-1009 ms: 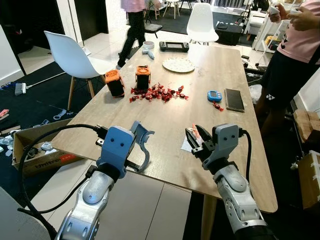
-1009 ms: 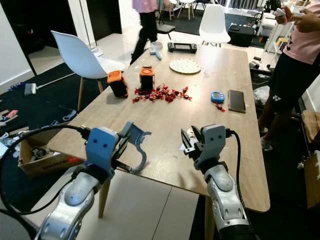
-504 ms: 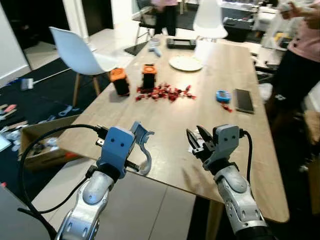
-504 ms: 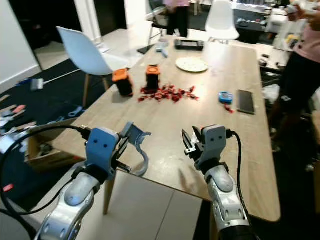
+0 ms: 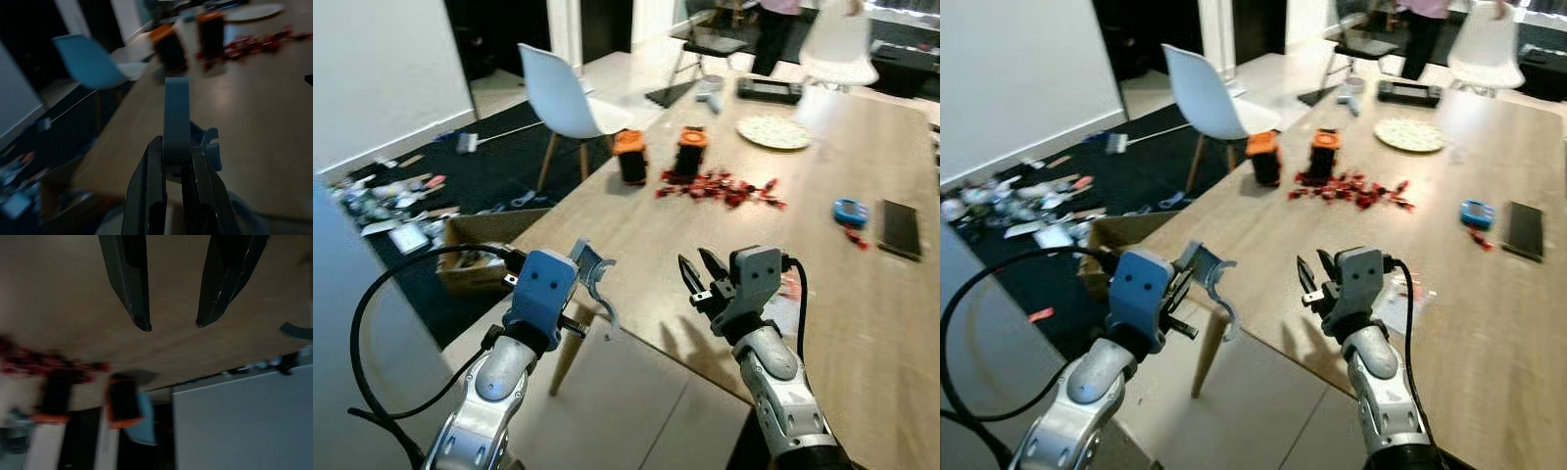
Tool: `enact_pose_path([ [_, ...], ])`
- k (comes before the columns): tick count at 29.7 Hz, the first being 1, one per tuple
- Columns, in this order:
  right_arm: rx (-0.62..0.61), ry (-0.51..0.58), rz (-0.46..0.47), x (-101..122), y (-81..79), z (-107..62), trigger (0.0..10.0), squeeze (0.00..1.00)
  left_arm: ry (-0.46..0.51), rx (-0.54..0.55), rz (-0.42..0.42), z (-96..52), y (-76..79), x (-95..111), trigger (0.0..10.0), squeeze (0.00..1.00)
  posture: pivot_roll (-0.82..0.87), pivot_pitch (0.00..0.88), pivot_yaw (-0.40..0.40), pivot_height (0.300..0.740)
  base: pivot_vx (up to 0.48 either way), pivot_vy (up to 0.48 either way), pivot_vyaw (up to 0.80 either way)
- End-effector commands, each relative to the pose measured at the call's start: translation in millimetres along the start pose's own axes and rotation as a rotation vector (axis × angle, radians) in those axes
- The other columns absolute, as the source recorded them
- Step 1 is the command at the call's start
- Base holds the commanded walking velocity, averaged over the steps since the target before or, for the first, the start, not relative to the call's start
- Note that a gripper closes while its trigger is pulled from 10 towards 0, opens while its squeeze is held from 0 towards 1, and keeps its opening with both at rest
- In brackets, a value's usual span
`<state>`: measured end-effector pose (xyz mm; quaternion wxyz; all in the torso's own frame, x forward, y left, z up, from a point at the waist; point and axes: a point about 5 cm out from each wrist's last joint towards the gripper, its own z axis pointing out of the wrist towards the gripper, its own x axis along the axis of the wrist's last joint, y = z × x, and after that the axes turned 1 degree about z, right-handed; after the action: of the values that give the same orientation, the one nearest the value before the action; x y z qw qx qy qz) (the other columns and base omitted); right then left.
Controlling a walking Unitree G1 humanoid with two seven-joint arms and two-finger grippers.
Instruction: Hang keys on a hook
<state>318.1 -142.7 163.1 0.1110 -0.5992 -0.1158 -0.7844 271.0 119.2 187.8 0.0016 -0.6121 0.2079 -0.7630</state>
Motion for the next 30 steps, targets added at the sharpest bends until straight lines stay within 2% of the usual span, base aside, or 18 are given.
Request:
enact_pose_path([
  [1, 0.009, -0.009, -0.012, -1.2, -1.1, -2.2, 10.0, 0.0, -0.017, -0.009, -0.008, -2.1, 3.6, -2.6, 10.0, 0.0, 0.13, 0.163, -0.037, 0.74, 0.0, 0.0, 0.8],
  [16, 0.014, -0.011, -0.013, -1.3, -0.9, -1.8, 10.0, 0.0, -0.015, -0.015, -0.01, -1.6, 4.5, -2.7, 10.0, 0.0, 0.13, 0.157, -0.039, 0.74, 0.0, 0.0, 0.75],
  [30, 0.013, -0.012, 0.001, -1.7, -0.3, -1.8, 10.0, 0.0, -0.011, -0.027, -0.011, -0.8, 6.4, -1.8, 10.0, 0.0, 0.13, 0.159, -0.038, 0.74, 0.0, 0.0, 0.0],
])
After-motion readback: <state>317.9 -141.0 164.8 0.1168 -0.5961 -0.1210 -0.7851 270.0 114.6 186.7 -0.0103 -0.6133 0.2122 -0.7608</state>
